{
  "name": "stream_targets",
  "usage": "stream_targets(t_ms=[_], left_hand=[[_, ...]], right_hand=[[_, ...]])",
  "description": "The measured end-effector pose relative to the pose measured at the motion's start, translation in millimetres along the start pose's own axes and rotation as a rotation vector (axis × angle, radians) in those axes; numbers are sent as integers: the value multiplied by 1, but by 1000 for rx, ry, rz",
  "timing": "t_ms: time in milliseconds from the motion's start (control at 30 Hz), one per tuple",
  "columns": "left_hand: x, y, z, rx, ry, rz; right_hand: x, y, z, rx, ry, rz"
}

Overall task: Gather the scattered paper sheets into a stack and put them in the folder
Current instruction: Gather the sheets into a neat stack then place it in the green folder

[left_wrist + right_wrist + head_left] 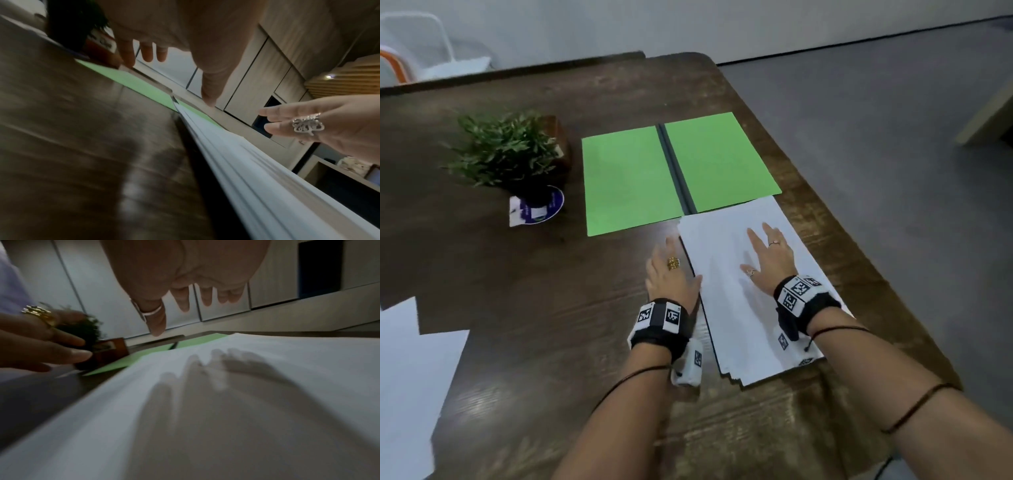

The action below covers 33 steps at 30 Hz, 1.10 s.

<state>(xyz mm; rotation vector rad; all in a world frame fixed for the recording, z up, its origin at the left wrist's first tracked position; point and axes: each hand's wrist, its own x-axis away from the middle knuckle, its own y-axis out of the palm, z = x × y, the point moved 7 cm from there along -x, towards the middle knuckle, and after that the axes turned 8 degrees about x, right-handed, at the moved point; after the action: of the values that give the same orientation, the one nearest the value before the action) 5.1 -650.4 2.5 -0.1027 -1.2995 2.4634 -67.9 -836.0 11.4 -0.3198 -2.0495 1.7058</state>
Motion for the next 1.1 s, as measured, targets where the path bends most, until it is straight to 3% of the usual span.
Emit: stream_targets(t_ms=[133,233,367,467,633,767,933,1100], left_hand=[[17,-55,-65,-96,-39,41],[44,-104,-136,-177,-181,82],[88,-170,-240,-252,-369,109],[128,-210,-322,-299,-488,28],[188,-239,-429,-313,-577,-267],[201,-248,-475,-328,-463,-421],[204,-246,-487,-332,-368,-435],[200,-249,-487,-403,-318,-439]], right_hand=[[17,8,-88,-88,-235,-41],[35,25,-165,-126,-397,-109],[65,72,-271,-10,-564,-286],[87,106,-343,87,-642,-384],[118,142,-435,187,-625,-417],[128,155,-488,150,-548,-384],[126,168,-519,5,-414,-365],[131,177,-521,-3,-380,-310]])
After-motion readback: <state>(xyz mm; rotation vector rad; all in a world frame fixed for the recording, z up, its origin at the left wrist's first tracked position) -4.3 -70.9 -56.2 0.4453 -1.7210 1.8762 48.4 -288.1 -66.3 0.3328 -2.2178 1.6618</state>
